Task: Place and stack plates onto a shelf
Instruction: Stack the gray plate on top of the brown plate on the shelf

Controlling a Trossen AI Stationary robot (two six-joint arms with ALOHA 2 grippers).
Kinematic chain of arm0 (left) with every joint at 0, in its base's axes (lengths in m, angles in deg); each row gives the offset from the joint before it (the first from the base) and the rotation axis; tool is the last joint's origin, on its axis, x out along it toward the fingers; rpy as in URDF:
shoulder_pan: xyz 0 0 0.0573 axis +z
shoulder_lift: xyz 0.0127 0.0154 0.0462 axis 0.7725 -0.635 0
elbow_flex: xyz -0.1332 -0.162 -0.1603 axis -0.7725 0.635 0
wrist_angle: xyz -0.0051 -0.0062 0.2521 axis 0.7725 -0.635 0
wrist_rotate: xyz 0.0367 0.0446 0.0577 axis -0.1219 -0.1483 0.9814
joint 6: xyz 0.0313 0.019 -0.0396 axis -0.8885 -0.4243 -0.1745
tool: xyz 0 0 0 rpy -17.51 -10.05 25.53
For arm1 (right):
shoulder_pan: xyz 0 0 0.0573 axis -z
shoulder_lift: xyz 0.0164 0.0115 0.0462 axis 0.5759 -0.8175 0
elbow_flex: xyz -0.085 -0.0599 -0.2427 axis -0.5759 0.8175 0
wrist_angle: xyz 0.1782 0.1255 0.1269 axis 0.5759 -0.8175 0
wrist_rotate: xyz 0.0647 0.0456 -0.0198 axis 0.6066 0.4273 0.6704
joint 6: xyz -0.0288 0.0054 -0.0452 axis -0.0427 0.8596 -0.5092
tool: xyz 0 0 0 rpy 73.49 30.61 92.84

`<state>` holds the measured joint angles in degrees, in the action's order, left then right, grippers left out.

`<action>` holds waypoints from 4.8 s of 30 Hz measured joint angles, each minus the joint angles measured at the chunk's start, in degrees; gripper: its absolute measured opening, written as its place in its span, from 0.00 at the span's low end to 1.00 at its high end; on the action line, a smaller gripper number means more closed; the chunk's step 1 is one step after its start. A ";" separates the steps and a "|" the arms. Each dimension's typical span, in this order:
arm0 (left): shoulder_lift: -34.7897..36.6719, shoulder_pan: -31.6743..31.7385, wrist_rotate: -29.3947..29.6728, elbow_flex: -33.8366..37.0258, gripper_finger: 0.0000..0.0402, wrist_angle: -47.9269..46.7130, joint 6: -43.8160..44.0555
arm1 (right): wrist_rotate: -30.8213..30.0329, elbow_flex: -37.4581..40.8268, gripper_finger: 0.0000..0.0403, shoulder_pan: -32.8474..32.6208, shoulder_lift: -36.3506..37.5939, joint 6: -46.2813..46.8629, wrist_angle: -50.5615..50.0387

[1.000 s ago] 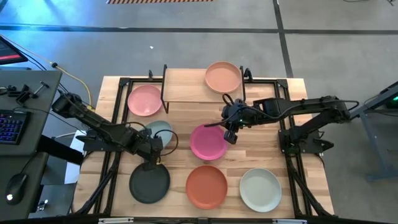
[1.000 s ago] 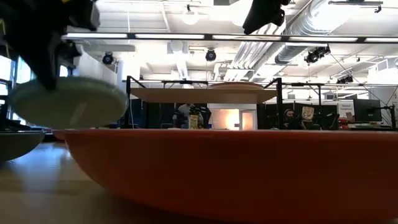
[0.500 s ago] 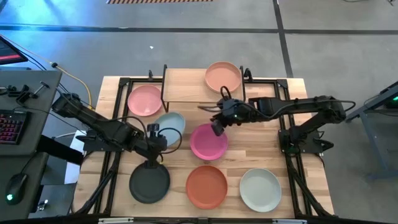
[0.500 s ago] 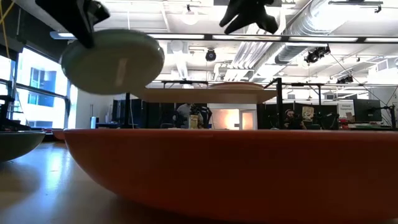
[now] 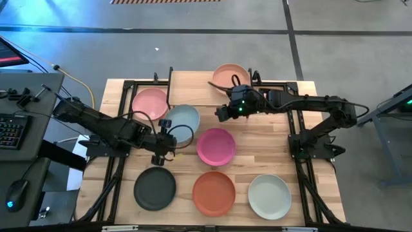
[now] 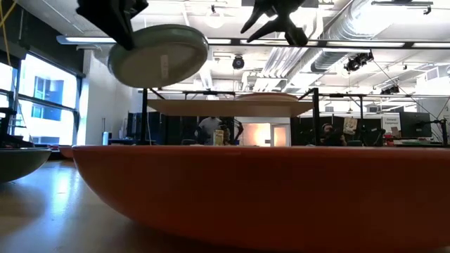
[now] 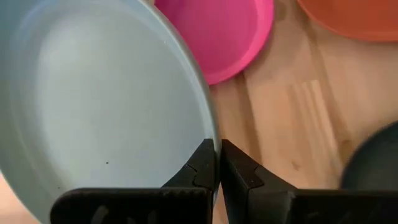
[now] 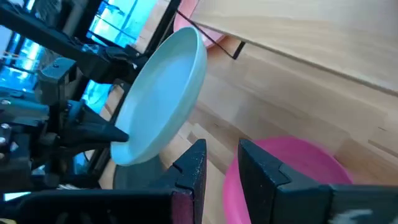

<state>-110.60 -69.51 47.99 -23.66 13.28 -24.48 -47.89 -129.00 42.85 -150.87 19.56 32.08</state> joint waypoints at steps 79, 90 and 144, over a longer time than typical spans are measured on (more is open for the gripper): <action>-3.91 15.56 4.32 -7.14 0.00 1.46 -23.87 | -0.12 0.00 0.18 8.38 -3.64 -6.67 12.84; -3.91 15.56 4.39 -7.10 0.00 2.82 -23.42 | -1.36 -0.26 0.18 8.65 -3.35 -6.69 13.49; -3.89 15.49 3.93 -7.12 0.03 12.43 -25.00 | -4.12 -0.79 0.00 7.64 -3.48 -6.08 11.12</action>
<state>-114.49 -54.02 51.93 -30.78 25.71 -49.48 -52.01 -129.79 50.49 -154.35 13.47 43.21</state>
